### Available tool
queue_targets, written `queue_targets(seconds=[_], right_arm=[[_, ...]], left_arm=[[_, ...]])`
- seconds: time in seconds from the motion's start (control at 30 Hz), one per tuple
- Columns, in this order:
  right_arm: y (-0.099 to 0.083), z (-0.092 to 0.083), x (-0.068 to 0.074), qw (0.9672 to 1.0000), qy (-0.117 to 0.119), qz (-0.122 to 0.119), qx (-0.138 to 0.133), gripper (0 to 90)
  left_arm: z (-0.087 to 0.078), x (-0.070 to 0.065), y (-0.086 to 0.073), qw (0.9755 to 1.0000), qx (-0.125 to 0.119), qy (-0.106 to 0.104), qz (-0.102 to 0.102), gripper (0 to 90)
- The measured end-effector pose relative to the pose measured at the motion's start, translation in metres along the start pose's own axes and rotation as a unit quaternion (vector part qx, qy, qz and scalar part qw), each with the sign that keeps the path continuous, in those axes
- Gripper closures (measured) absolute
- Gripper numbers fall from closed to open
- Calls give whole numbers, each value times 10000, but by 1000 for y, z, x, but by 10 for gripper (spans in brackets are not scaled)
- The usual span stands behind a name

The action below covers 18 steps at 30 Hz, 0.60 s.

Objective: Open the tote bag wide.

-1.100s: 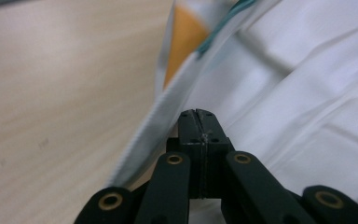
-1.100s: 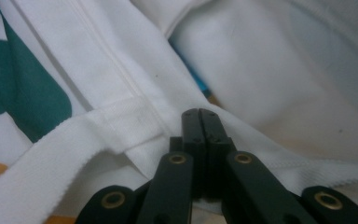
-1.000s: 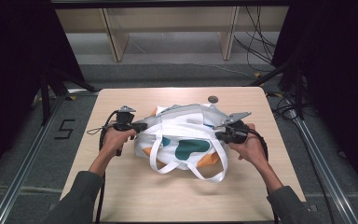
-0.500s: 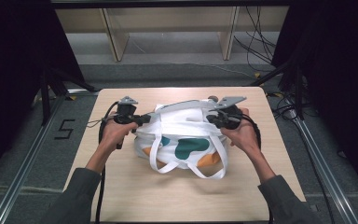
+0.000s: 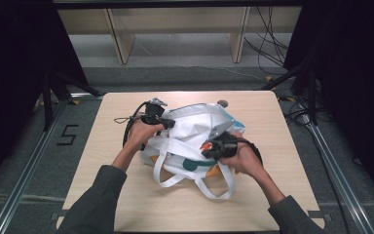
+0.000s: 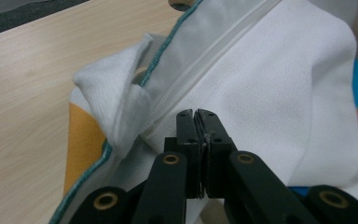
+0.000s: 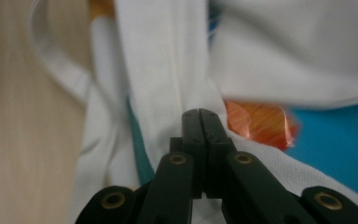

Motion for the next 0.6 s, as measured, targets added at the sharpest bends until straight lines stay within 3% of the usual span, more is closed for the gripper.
queue_targets(seconds=[0.03,0.1,0.17,0.2,0.27,0.3,0.37,0.4,0.43,0.47,0.5,0.53,0.57,0.6], right_arm=[[-7,5,6,9999,-35,-141,65,900],[-19,13,19,9998,-5,-92,159,900],[-15,10,15,9999,23,-108,7,900],[-13,8,13,9999,-7,-105,-48,900],[-12,6,13,10000,-25,-27,-85,900],[-10,5,12,9999,-66,-49,-143,900],[-7,4,11,9996,-110,-29,-247,900],[-7,4,11,9996,-110,-29,-247,900],[-4,4,10,9992,-146,1,-366,900],[-5,6,11,9994,-108,-4,-327,900],[-5,6,11,9994,-108,-4,-327,900],[-8,8,14,9997,-102,-41,-227,900],[-11,9,15,9998,-80,-67,-171,900],[-11,9,15,9998,-80,-67,-171,900]], left_arm=[[2,0,-1,10000,37,18,-34,876],[1,-1,1,10000,-12,18,-43,869],[-5,-7,4,9999,-101,-25,55,868],[-14,-19,9,9994,-196,-189,201,869],[-23,-38,13,9978,-346,-494,263,871],[-25,-47,12,9969,-343,-635,304,871],[-20,-60,7,9955,-114,-766,540,867],[-20,-60,7,9955,-114,-766,540,865],[-9,-59,0,9944,239,-688,772,864],[-9,-59,0,9944,239,-688,772,876],[-3,-57,-1,9940,338,-728,745,876],[6,-56,1,9959,263,-707,506,891],[20,-47,6,9972,292,-499,475,892],[20,-47,6,9972,292,-499,475,892]])
Point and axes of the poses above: each handheld gripper's, and its own axes: z roughly forward along the jaws, y roughly out of its top, x roughly to its left, the point moved 9 cm from there along z, roughly forward along the jaws, and after that the axes turned 12 degrees about z, right-handed, at the moved point
